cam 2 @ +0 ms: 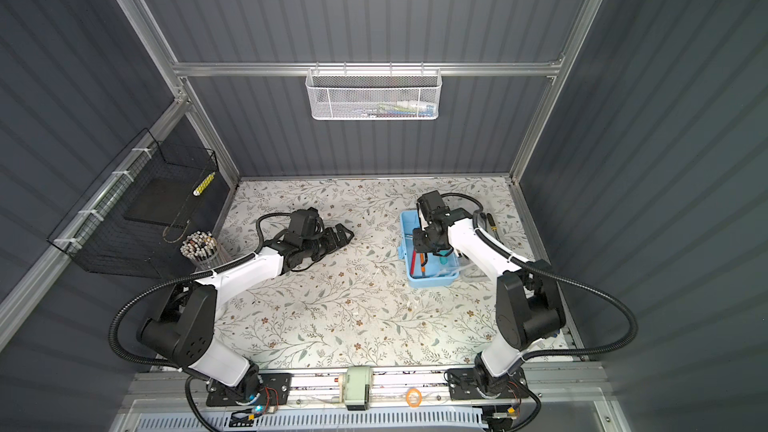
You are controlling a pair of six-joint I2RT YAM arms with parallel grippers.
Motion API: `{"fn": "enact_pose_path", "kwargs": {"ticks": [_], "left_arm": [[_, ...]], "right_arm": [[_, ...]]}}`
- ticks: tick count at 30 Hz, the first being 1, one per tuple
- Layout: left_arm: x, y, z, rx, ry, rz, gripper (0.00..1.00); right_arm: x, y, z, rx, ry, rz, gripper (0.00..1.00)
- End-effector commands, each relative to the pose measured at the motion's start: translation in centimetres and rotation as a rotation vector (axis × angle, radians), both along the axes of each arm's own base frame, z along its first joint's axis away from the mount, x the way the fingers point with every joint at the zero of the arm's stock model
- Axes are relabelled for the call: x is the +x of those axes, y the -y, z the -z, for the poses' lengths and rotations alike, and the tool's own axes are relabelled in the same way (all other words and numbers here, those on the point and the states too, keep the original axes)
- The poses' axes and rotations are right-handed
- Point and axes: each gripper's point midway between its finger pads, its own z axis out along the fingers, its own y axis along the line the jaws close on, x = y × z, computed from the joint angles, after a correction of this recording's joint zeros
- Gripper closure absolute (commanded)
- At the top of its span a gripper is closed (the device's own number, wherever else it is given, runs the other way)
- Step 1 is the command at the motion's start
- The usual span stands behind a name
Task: Pack the tool kit
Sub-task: 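Open the left gripper and withdraw while right gripper carries black key to tray, then lower the black hex key into the blue tray and open the right gripper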
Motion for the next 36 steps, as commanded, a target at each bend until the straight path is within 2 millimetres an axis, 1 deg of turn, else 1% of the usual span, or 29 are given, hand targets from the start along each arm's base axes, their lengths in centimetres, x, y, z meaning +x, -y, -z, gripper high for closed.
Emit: {"fn": "enact_pose_path", "kwargs": {"ticks": [1,5,8,14,22,26,29,33,36], "left_arm": [[-0.6,-0.7,0.2,0.028,-0.001,0.006,0.00],[-0.7,-0.8,0.5,0.033,-0.005,0.007,0.00],[-0.7,-0.8,0.6,0.033,-0.009,0.007,0.00],[-1.0,-1.0,0.8,0.042,-0.012,0.011,0.00],[-1.0,-1.0,1.0,0.043,-0.015,0.011,0.00],[-0.9,-0.9,1.1,0.040,-0.017,0.014,0.00],[-1.0,-1.0,1.2,0.040,-0.019,0.013,0.00],[-1.1,-1.2,1.1,0.046,-0.018,0.012,0.00],[-1.1,-1.1,1.1,0.046,-0.018,0.014,0.00]], "right_arm": [[0.7,0.6,0.0,-0.070,0.005,-0.005,0.97],[1.2,0.6,0.8,-0.163,-0.016,-0.031,0.97],[1.6,-0.1,1.2,-0.217,-0.027,-0.059,0.95],[2.0,0.4,2.3,-0.312,-0.065,-0.058,0.95],[2.1,1.7,1.9,-0.419,-0.058,-0.053,0.93],[2.3,1.5,2.1,-0.420,-0.066,-0.056,0.90],[2.3,1.0,2.5,-0.419,-0.074,-0.066,0.86],[2.3,0.5,2.7,-0.419,-0.079,-0.078,0.82],[2.0,0.5,2.9,-0.426,-0.088,-0.082,0.82]]}}
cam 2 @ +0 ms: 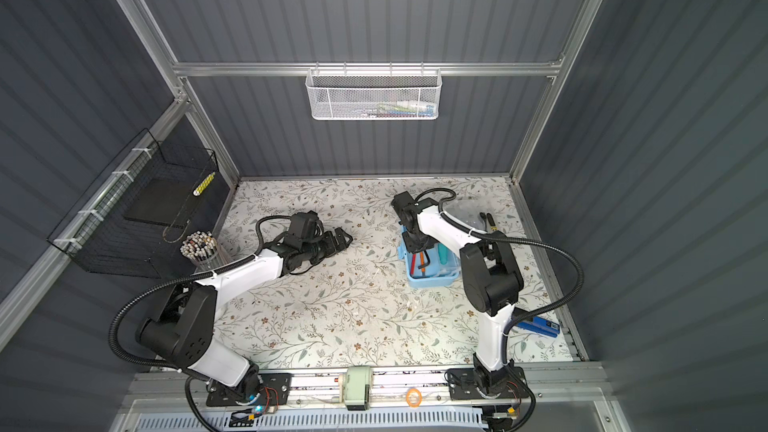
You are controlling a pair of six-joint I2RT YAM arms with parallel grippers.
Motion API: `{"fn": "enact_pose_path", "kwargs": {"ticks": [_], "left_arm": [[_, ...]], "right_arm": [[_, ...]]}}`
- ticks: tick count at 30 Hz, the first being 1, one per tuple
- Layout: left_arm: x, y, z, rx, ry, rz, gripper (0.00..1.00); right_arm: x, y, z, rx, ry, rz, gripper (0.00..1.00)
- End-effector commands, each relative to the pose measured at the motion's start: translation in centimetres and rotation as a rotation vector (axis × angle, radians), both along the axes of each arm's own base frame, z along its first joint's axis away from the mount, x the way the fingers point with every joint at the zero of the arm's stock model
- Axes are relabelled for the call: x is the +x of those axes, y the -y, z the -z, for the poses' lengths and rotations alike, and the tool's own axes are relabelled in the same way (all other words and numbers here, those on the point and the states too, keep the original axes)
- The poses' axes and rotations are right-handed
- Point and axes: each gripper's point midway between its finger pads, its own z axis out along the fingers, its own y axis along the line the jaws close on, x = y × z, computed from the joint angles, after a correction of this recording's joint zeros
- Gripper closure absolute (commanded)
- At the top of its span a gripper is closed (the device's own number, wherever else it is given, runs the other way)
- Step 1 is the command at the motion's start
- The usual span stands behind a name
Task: Pack the tool kit
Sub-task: 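Lower the black hex key into the blue tray and open the right gripper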
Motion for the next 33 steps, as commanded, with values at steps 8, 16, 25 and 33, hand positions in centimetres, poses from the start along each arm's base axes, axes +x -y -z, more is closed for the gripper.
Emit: {"fn": "enact_pose_path", "kwargs": {"ticks": [8,16,25,33], "left_arm": [[-0.4,-0.6,0.1,0.016,0.001,0.010,0.00],[-0.4,-0.5,0.1,0.020,0.002,0.018,0.00],[-0.8,1.2,0.3,0.013,0.001,0.079,0.00],[-1.1,5.4,0.3,0.001,0.006,0.178,0.02]], "right_arm": [[-0.8,0.2,-1.1,0.008,0.019,0.017,0.74],[-0.1,-0.6,-4.3,0.154,0.129,0.051,0.48],[-0.2,1.8,-7.6,0.321,0.271,0.126,0.28],[-1.2,2.2,-5.4,0.389,0.201,0.140,0.28]]}}
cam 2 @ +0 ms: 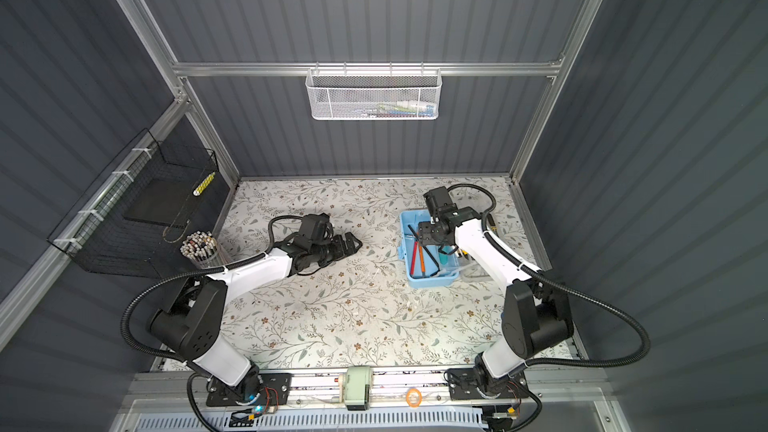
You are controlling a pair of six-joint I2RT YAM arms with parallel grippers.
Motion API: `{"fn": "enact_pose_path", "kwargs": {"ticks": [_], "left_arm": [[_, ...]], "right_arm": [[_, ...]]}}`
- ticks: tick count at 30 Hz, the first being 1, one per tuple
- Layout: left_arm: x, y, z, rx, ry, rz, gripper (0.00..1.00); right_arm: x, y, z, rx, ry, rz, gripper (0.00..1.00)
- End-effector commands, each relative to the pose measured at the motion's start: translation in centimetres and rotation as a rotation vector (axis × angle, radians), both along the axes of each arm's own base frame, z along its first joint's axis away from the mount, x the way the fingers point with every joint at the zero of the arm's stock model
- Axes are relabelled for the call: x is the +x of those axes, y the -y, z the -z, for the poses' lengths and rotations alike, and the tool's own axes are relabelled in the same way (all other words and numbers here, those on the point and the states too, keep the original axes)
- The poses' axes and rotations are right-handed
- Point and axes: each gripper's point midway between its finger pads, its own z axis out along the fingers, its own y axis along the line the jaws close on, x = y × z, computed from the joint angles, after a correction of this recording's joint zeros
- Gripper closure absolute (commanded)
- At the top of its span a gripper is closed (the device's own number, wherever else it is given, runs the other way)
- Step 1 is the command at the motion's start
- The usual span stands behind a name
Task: Pack the tool kit
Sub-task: 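Lower the black hex key into the blue tray and open the right gripper, then move both grippers to the edge of the blue tray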
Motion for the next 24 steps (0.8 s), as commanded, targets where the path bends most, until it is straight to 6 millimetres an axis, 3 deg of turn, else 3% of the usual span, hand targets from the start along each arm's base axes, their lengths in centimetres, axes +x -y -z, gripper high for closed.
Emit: {"fn": "enact_pose_path", "kwargs": {"ticks": [1,12,16,24], "left_arm": [[0.1,2.1,-0.9,-0.012,0.027,0.068,0.02],[-0.8,3.2,0.0,-0.009,0.003,0.108,0.07],[-1.0,3.2,0.1,-0.007,-0.001,0.113,0.08],[-1.2,2.9,0.5,0.005,-0.006,0.109,0.09]], "right_arm": [[-0.4,-0.9,0.9,0.066,-0.032,-0.023,0.30],[-1.3,-2.7,3.6,0.148,-0.111,-0.066,0.41],[-1.6,-2.0,4.5,0.116,-0.136,-0.050,0.41],[-2.1,-3.8,3.9,0.187,-0.131,-0.095,0.45]]}}
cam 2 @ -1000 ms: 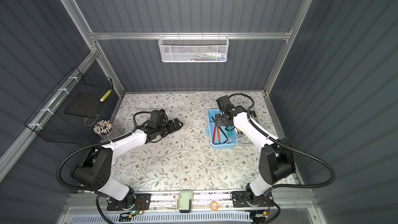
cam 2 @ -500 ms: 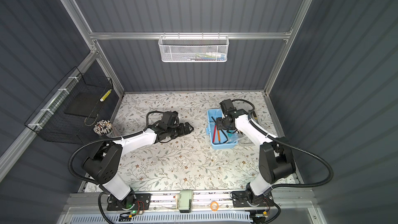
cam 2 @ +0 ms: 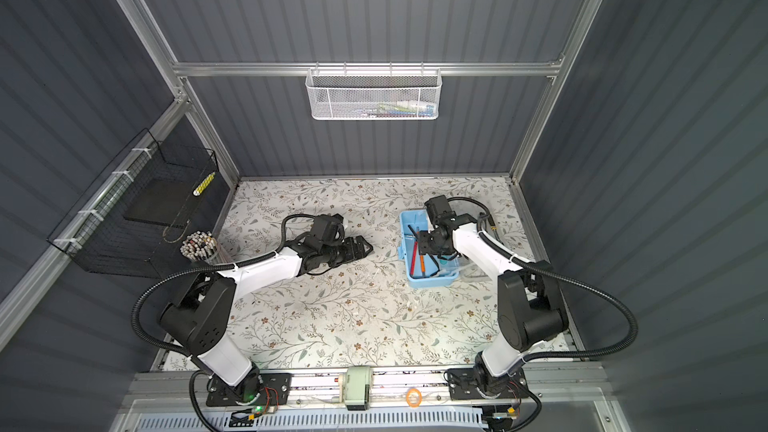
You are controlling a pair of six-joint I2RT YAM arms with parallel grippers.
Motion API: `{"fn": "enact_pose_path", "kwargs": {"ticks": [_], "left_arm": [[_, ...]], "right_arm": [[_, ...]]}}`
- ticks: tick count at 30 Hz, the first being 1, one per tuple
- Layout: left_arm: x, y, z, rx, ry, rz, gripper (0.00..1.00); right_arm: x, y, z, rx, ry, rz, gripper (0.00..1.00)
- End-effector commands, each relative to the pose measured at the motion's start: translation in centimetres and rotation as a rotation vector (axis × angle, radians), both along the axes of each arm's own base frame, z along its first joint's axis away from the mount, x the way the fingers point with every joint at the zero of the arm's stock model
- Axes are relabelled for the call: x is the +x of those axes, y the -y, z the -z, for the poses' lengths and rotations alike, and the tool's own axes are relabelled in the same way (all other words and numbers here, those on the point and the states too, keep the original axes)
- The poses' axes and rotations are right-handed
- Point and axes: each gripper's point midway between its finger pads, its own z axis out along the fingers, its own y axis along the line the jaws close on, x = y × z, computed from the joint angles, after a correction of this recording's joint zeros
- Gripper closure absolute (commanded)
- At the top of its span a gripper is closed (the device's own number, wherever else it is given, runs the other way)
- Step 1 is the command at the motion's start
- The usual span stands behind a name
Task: Pack the tool kit
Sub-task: 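Move both grippers to the edge of the blue tray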
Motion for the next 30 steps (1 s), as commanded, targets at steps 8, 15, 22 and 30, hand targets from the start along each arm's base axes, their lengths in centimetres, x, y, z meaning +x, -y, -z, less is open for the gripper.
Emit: {"fn": "enact_pose_path", "kwargs": {"ticks": [8,15,22,30], "left_arm": [[-0.4,0.0,0.7,0.024,-0.007,0.030,0.10],[-1.0,-0.2,0.9,0.031,-0.011,0.052,0.23],[-1.7,-0.3,1.3,0.027,-0.025,0.071,0.37],[-2.0,0.2,1.4,0.006,-0.033,0.095,0.44]], "right_arm": [[-1.9,-5.5,0.5,0.134,-0.059,-0.071,0.46],[-1.9,-9.2,-0.5,0.167,-0.043,-0.113,0.45],[-1.6,-12.7,-1.0,0.186,-0.037,-0.178,0.45],[-1.6,-13.1,-0.6,0.177,-0.042,-0.180,0.43]]}}
